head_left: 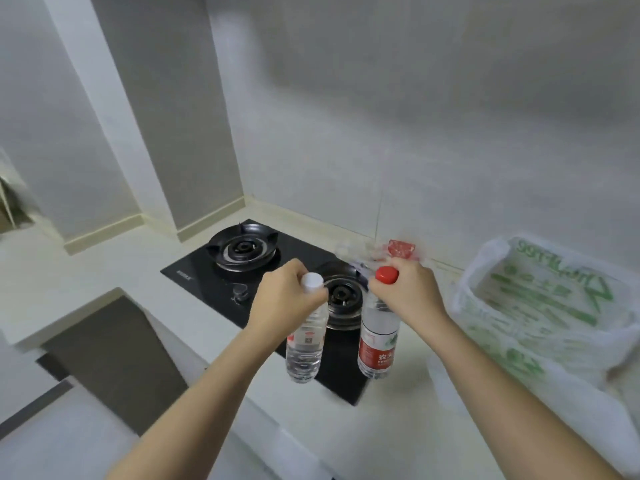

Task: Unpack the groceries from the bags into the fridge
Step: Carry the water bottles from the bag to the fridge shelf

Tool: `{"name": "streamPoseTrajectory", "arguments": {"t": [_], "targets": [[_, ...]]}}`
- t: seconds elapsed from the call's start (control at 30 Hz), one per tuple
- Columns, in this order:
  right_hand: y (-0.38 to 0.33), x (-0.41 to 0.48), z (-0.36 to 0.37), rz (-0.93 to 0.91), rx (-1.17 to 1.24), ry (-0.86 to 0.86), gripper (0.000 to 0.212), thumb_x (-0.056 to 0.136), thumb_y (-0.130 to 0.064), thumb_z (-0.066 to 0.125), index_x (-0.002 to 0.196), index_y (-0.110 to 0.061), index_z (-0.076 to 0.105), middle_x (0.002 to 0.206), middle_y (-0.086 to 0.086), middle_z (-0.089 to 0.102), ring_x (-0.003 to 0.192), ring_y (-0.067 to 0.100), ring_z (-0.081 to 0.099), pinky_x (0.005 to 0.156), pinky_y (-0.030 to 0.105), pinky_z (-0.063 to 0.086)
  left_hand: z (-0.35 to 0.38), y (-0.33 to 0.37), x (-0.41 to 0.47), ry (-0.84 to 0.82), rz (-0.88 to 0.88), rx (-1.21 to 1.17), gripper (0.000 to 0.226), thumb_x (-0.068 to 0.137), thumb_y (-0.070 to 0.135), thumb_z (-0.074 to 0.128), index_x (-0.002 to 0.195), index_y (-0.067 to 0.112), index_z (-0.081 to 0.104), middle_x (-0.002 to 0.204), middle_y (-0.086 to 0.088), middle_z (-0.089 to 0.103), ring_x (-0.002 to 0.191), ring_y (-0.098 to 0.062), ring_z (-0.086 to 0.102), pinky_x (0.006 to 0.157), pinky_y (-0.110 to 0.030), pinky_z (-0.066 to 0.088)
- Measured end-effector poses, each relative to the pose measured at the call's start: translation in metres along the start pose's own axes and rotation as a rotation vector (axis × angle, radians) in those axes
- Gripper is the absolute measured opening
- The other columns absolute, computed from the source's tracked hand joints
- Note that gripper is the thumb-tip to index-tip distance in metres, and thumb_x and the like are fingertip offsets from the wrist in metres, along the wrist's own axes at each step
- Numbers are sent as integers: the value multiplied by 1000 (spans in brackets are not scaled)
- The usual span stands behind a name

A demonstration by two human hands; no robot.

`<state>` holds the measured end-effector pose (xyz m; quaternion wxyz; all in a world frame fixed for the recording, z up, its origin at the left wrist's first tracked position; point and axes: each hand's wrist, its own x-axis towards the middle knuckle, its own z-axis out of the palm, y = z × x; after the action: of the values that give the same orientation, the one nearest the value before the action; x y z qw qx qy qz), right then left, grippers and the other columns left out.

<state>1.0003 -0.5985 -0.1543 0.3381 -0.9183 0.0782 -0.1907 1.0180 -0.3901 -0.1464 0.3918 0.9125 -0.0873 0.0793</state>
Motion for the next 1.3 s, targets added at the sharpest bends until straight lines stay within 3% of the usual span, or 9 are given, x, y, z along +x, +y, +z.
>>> {"name": "streamPoseTrajectory", "arguments": {"t": [0.23,0.47,0.67,0.8,0.97,1.03,1.17,1.23,1.3], "targets": [[34,-62,35,101,-11,-22,18,77,-27,70,69,-16,59,61,-3,60,64,15,57,54,25,41,30,-52,-50,-58,-101,3,20,74,35,69,79,23,54,71,7,61,68,-10,59,54,-27,48],[54,-91,54,195,-2,14,21,80,-29,71,70,-21,54,63,-6,59,64,16,56,54,24,39,54,-71,-68,-105,-88,-22,23,78,36,70,83,23,52,73,7,60,69,-8,58,54,-24,46],[60,-99,61,195,16,53,28,82,-28,73,68,-26,48,59,-11,54,60,5,50,52,16,33,65,-78,-72,-89,-54,-85,25,81,38,70,84,25,49,74,9,59,69,-5,58,54,-19,41],[60,-98,65,184,10,58,29,82,-28,72,69,-26,46,60,-10,54,61,15,52,52,21,35,69,-84,-76,-51,-55,-146,25,81,37,73,84,29,50,69,13,56,64,0,54,52,-11,35],[68,-107,69,118,80,120,21,78,-29,78,86,-23,59,76,-11,56,73,12,53,64,23,36,74,-95,-83,-20,3,-175,31,76,47,73,97,36,53,87,19,58,82,0,56,63,-14,40],[79,-119,73,179,165,115,40,73,-32,81,107,-28,61,89,-12,52,79,4,51,66,19,37,80,-109,-93,-21,-9,-195,52,68,54,76,109,41,47,101,25,49,92,2,52,67,-13,41],[108,-147,92,307,322,67,91,65,-32,88,141,-32,38,109,-10,44,100,4,47,84,21,40,100,-144,-119,-70,-136,-286,94,55,68,77,133,36,35,123,23,38,108,0,49,79,-15,44],[118,-156,105,382,399,32,106,63,-28,90,148,-32,27,120,-8,45,114,8,47,92,26,41,112,-156,-123,-103,-166,-331,101,55,66,78,139,33,33,133,19,37,120,0,44,92,-20,44],[124,-160,118,450,484,-12,111,64,-22,91,151,-33,22,129,-6,48,120,11,50,97,35,46,123,-161,-123,-134,-159,-371,99,57,62,79,140,35,32,133,26,38,124,4,41,96,-15,42]]}}
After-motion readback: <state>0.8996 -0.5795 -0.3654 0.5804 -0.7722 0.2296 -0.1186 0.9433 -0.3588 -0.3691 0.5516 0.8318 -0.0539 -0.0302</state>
